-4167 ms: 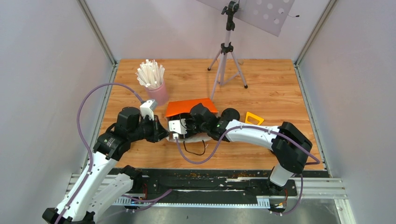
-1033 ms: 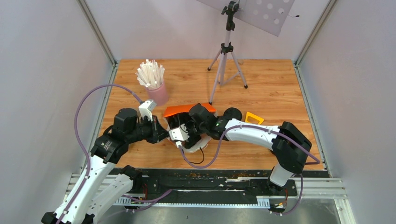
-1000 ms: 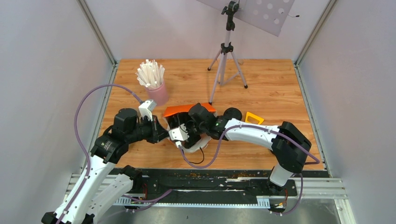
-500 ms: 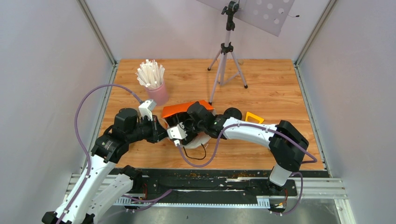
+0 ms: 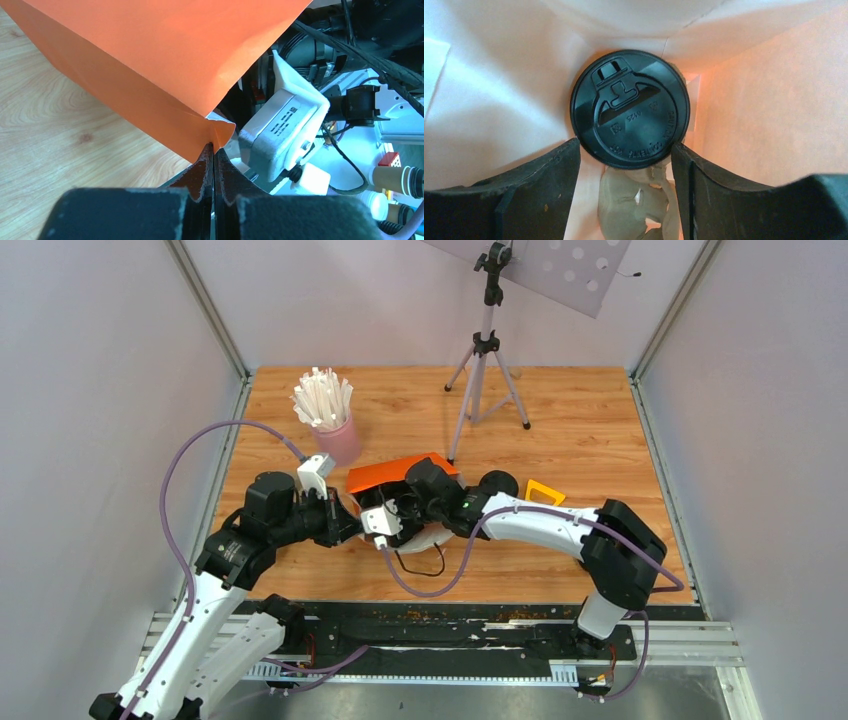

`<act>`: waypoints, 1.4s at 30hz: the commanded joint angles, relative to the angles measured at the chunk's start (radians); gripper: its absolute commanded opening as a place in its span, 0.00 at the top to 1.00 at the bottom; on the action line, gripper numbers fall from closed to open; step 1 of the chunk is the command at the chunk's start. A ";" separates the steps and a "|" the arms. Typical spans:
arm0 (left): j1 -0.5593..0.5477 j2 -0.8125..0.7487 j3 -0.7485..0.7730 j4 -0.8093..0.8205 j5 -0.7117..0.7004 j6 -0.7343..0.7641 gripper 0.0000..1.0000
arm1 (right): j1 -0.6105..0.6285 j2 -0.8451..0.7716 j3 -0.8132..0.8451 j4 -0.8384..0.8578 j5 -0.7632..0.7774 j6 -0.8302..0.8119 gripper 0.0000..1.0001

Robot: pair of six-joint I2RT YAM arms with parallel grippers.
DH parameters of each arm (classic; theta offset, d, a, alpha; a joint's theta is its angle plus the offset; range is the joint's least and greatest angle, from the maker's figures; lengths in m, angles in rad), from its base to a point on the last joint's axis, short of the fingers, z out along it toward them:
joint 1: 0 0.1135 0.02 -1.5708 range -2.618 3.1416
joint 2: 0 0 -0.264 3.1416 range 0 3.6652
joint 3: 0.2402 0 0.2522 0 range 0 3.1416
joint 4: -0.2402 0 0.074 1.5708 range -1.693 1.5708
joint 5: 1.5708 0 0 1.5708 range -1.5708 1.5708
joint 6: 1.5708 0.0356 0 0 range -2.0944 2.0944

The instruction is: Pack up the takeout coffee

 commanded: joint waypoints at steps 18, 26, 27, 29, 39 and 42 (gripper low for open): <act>0.000 0.008 0.036 0.065 0.031 -0.005 0.97 | -0.013 -0.033 0.021 -0.004 -0.124 0.049 0.05; 0.000 0.005 0.033 0.075 0.035 -0.020 0.98 | 0.004 0.000 0.016 0.033 -0.099 0.039 0.00; 0.000 0.006 0.034 0.076 0.035 -0.022 0.98 | 0.006 0.007 0.015 0.041 -0.089 0.037 0.00; 0.000 0.006 0.030 0.080 0.038 -0.030 0.98 | 0.006 0.021 0.016 0.058 -0.076 0.036 0.00; 0.000 0.000 0.024 0.083 0.042 -0.042 0.98 | 0.006 0.070 0.028 0.096 -0.076 0.044 0.14; 0.000 -0.002 0.024 0.075 0.040 -0.040 0.98 | 0.005 0.072 0.021 0.114 -0.072 0.055 0.27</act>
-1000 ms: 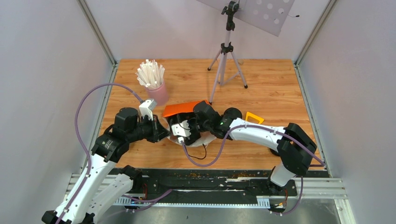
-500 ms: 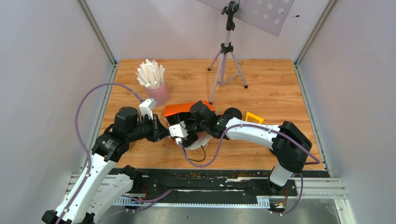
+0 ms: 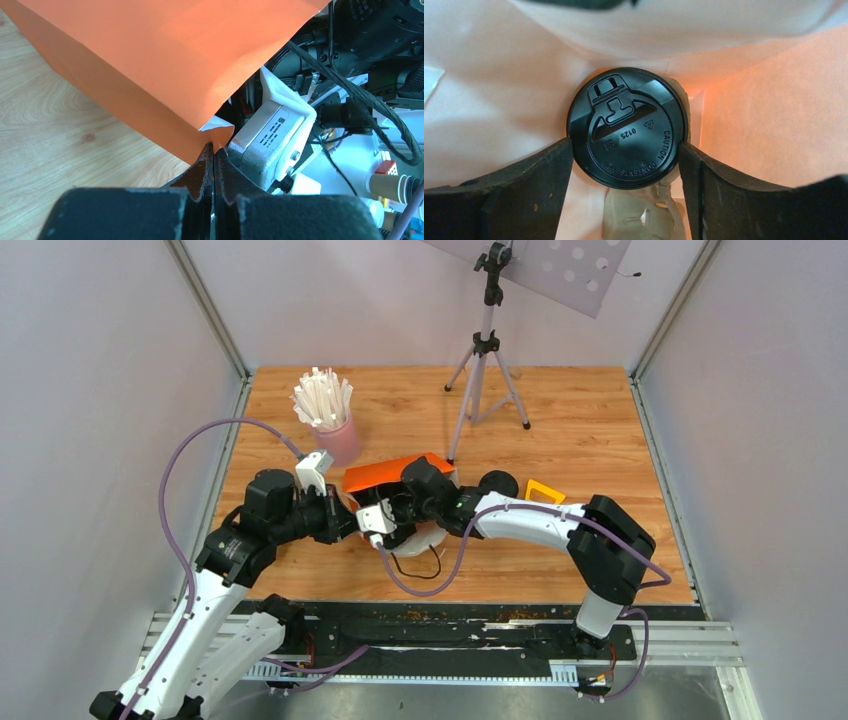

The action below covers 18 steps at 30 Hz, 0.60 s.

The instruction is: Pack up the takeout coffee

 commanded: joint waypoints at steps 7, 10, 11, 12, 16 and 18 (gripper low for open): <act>-0.002 -0.015 0.019 0.040 0.043 0.004 0.98 | -0.001 0.014 -0.012 0.104 0.011 0.053 0.34; -0.003 -0.016 0.024 0.016 0.035 0.018 0.98 | -0.005 0.002 -0.029 0.123 0.026 0.060 0.36; -0.003 -0.017 0.026 0.005 0.030 0.026 0.98 | -0.006 -0.004 -0.036 0.130 0.029 0.062 0.36; -0.003 -0.017 0.026 -0.004 0.026 0.033 0.98 | -0.008 -0.008 -0.040 0.138 0.032 0.065 0.37; -0.002 -0.021 0.031 -0.043 0.013 0.059 0.98 | -0.010 -0.026 -0.048 0.142 0.046 0.070 0.38; -0.002 -0.024 0.035 -0.063 0.005 0.072 0.98 | -0.010 -0.030 -0.054 0.152 0.064 0.079 0.41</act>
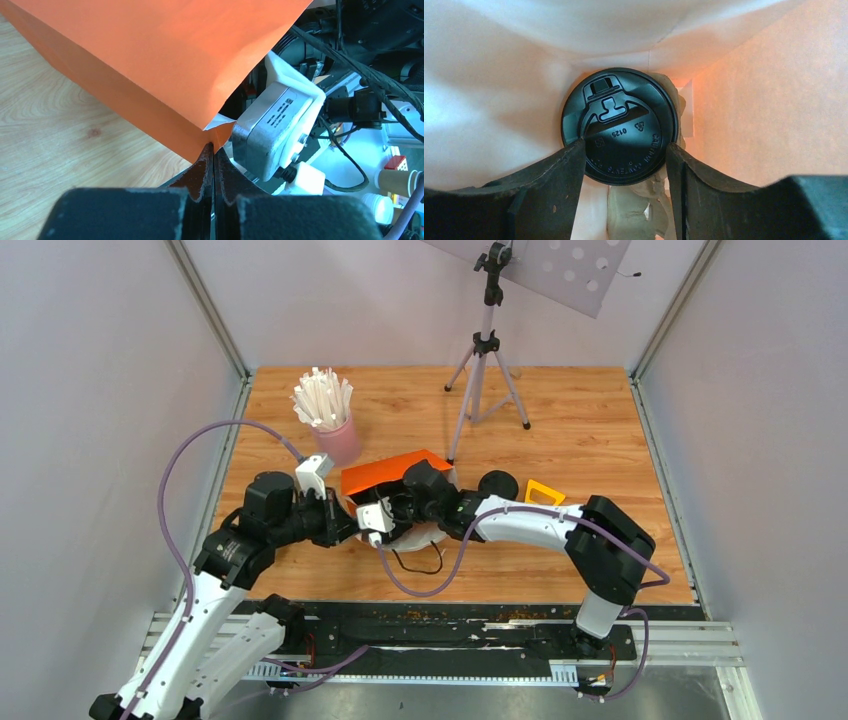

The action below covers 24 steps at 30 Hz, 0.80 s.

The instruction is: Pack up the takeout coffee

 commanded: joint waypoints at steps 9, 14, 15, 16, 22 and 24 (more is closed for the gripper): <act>-0.003 -0.040 0.037 -0.081 0.008 0.074 0.98 | -0.024 -0.083 -0.085 0.119 0.056 0.133 0.41; -0.003 -0.038 0.028 -0.068 0.020 0.073 0.98 | -0.024 -0.100 -0.106 0.098 -0.008 0.183 0.27; -0.003 -0.037 0.028 -0.064 0.023 0.072 0.97 | -0.023 -0.101 -0.111 0.099 -0.017 0.192 0.24; -0.003 -0.037 0.028 -0.060 0.027 0.072 0.97 | -0.023 -0.103 -0.113 0.100 -0.021 0.208 0.21; -0.003 -0.031 0.019 -0.030 0.035 0.061 0.98 | -0.012 -0.089 -0.087 0.130 -0.004 0.378 0.04; -0.003 -0.029 0.017 -0.018 0.039 0.056 0.97 | -0.008 -0.077 -0.074 0.140 0.012 0.430 0.00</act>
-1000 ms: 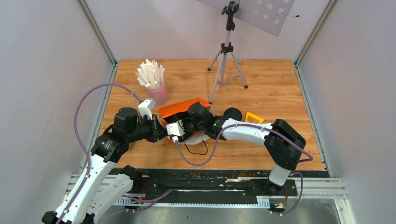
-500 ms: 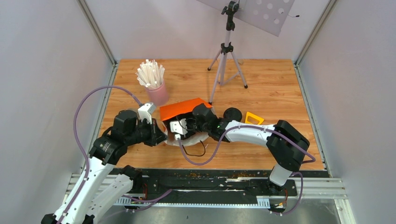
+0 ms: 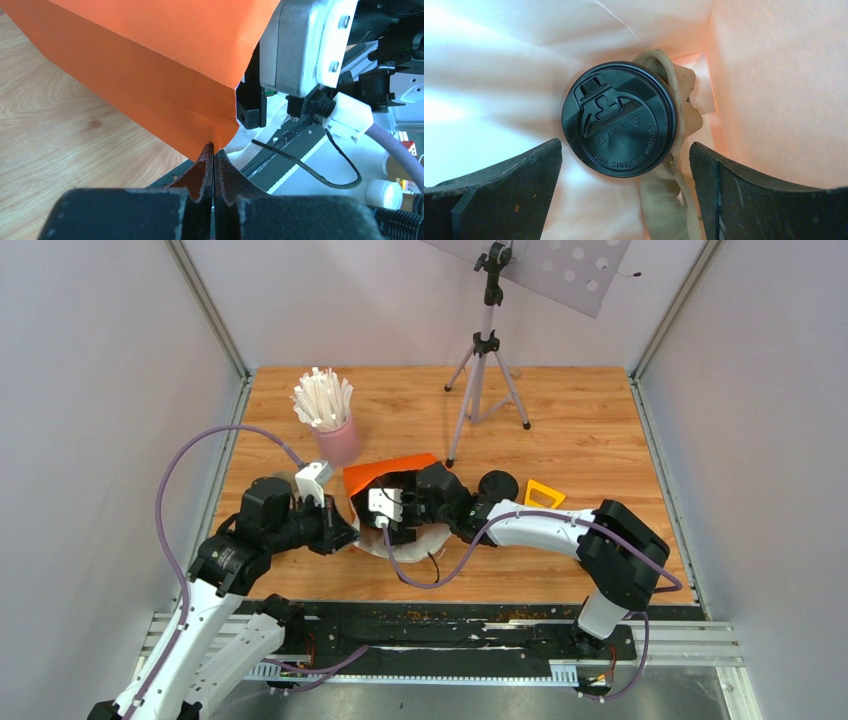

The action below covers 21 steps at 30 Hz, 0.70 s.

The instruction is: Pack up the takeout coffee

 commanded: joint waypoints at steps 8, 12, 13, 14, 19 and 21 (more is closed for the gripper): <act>0.000 0.011 0.012 0.063 0.034 0.003 0.98 | 0.025 0.025 0.052 0.078 0.028 0.270 0.00; -0.001 0.012 0.012 0.065 0.037 0.001 0.97 | 0.039 0.043 0.057 0.117 0.052 0.340 0.00; -0.001 0.012 0.012 0.064 0.038 0.001 0.98 | 0.043 0.050 0.059 0.132 0.072 0.363 0.00; 0.000 0.013 0.012 0.065 0.038 0.003 0.98 | 0.046 0.057 0.063 0.143 0.099 0.386 0.00; 0.000 0.013 0.012 0.060 0.042 0.004 0.98 | 0.066 0.088 0.076 0.166 0.210 0.496 0.00; 0.000 0.013 0.012 0.057 0.043 0.007 0.98 | 0.070 0.097 0.077 0.171 0.229 0.539 0.00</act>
